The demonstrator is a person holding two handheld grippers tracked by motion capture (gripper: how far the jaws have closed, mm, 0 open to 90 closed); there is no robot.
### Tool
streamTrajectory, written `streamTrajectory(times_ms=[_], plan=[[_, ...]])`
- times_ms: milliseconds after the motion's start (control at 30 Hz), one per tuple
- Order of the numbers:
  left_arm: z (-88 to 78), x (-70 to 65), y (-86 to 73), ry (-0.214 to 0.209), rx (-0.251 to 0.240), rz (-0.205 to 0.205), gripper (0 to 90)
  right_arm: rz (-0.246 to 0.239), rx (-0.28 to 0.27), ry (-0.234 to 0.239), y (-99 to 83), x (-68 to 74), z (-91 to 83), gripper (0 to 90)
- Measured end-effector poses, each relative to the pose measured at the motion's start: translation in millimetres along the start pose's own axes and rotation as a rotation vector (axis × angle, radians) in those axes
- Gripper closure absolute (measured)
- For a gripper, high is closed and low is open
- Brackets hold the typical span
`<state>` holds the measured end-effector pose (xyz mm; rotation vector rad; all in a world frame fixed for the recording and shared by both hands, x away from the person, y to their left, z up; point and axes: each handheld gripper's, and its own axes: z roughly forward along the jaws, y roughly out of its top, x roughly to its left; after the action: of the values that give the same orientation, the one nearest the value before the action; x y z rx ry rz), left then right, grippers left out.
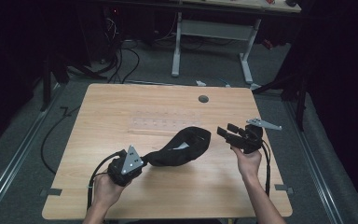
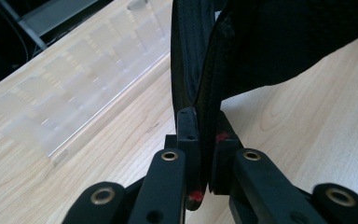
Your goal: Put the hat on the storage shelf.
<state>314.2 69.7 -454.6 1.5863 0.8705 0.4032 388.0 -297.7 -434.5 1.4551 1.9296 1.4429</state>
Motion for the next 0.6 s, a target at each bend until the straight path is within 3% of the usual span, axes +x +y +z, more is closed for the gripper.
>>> streamTrajectory(times_ms=[67,133,200,333,433,600], plan=[[-1.6,5.4,4.9,0.012,-0.024,-0.041,86.0,-0.031,0.008,-0.028,-6.2,0.3,1.0,39.4],[-2.6,8.0,7.0,0.016,-0.027,-0.052,86.0,-0.045,0.017,-0.042,-9.8,0.0,2.1,39.3],[-3.0,11.2,10.1,0.022,-0.042,-0.079,85.9,-0.091,0.061,-0.09,-23.8,-1.2,7.4,39.4],[-4.1,18.8,15.6,0.036,-0.06,-0.109,85.9,-0.123,0.1,-0.119,-37.4,-3.0,12.8,39.4],[-5.8,26.1,22.4,0.045,-0.084,-0.148,85.9,-0.174,0.162,-0.165,-56.4,-4.5,20.1,39.4],[-7.5,36.0,32.3,0.06,-0.118,-0.206,85.9,-0.198,0.196,-0.195,-70.0,-6.9,25.5,39.5]])
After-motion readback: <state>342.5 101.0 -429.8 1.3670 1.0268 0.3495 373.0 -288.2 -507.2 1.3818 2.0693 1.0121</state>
